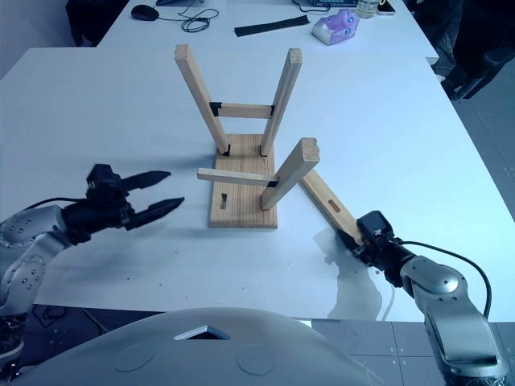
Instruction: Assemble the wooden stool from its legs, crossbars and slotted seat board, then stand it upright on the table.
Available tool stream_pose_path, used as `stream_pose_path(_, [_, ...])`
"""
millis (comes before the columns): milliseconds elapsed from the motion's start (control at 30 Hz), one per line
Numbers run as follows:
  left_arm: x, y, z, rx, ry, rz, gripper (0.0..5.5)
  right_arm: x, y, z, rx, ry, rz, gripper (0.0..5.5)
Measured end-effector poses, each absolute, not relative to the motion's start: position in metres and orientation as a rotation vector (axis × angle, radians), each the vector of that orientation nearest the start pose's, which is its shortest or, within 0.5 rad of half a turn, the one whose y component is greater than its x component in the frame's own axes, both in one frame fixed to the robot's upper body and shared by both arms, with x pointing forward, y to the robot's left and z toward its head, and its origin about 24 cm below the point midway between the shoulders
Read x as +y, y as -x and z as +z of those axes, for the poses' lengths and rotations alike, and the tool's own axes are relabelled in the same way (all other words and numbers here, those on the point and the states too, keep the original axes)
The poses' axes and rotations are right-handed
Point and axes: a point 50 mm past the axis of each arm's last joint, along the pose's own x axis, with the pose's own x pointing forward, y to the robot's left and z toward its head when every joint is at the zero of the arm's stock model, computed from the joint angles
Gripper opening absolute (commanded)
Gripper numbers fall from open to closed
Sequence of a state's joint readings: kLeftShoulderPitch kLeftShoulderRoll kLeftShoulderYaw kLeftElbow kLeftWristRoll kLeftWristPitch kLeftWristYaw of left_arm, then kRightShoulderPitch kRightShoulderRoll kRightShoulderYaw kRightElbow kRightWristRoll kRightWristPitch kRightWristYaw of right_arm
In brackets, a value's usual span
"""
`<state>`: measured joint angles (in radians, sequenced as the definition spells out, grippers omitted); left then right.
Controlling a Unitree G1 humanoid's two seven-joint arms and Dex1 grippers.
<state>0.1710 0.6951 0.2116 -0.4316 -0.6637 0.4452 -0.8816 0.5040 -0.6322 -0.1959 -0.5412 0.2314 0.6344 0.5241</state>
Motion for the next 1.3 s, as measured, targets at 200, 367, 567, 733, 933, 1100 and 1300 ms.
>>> stream_pose_path(200, [0.252, -0.231, 0.16, -0.001, 0.05, -0.77, 3.47, -0.265, -0.168, 0.072, 0.518, 0.257, 0.309, 2.05])
stream_pose_path(367, [0.245, -0.247, 0.189, -0.112, 0.12, -0.807, 3.47, -0.28, -0.199, 0.101, 0.35, 0.25, 0.25, 2.05])
stream_pose_path(567, [0.207, -0.262, 0.219, -0.22, 0.197, -0.985, 3.47, -0.282, -0.23, 0.163, 0.066, 0.15, 0.342, 2.05])
stream_pose_path(733, [0.173, -0.268, 0.226, -0.233, 0.189, -1.135, 3.47, -0.267, -0.246, 0.215, -0.13, 0.076, 0.53, 2.05])
stream_pose_path(933, [0.15, -0.275, 0.236, -0.277, 0.235, -1.238, 3.47, -0.241, -0.247, 0.248, -0.128, 0.025, 0.894, 2.05])
stream_pose_path(1100, [0.138, -0.275, 0.246, -0.328, 0.338, -1.308, 3.47, -0.228, -0.25, 0.256, -0.058, 0.015, 1.1, 2.05])
stream_pose_path(1300, [0.126, -0.273, 0.248, -0.335, 0.356, -1.367, 3.47, -0.214, -0.258, 0.259, -0.007, 0.031, 1.255, 2.05])
